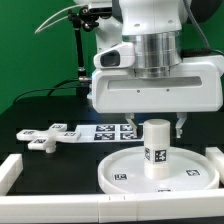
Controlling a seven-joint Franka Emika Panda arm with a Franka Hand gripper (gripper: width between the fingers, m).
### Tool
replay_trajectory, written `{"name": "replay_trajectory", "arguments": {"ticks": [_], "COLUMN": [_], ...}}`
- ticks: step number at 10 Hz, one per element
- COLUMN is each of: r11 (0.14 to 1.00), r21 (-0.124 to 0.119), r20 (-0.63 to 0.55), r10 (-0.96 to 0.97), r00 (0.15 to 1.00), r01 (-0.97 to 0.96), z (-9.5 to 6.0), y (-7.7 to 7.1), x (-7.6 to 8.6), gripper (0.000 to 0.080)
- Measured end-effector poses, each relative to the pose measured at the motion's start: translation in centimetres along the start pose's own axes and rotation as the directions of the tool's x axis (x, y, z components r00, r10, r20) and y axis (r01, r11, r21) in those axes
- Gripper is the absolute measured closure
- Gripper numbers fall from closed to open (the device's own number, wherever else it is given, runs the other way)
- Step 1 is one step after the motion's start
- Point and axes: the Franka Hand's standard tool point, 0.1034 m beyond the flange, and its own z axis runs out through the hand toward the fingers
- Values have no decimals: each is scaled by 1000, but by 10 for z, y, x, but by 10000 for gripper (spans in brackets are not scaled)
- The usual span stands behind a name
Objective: Assemble round table
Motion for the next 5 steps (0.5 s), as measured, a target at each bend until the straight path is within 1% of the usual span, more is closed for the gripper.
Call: {"name": "replay_trajectory", "arguments": {"ticks": [1,2,3,4,5], "r11": [1000,997,985,971,946], "r21": [0,-1,-11,-14,-12], "r20": [0,-14,-16,6,28], "r10": [-3,-75,-170,-238,-325], "r00": [1000,997,985,971,945], "r01": [3,75,170,238,325], "z": [0,-2,-6,-8,-11], "y": [0,-2,-3,-4,3], "x": [0,-1,-8,-16,-24], "gripper": [201,201,160,153,153]}}
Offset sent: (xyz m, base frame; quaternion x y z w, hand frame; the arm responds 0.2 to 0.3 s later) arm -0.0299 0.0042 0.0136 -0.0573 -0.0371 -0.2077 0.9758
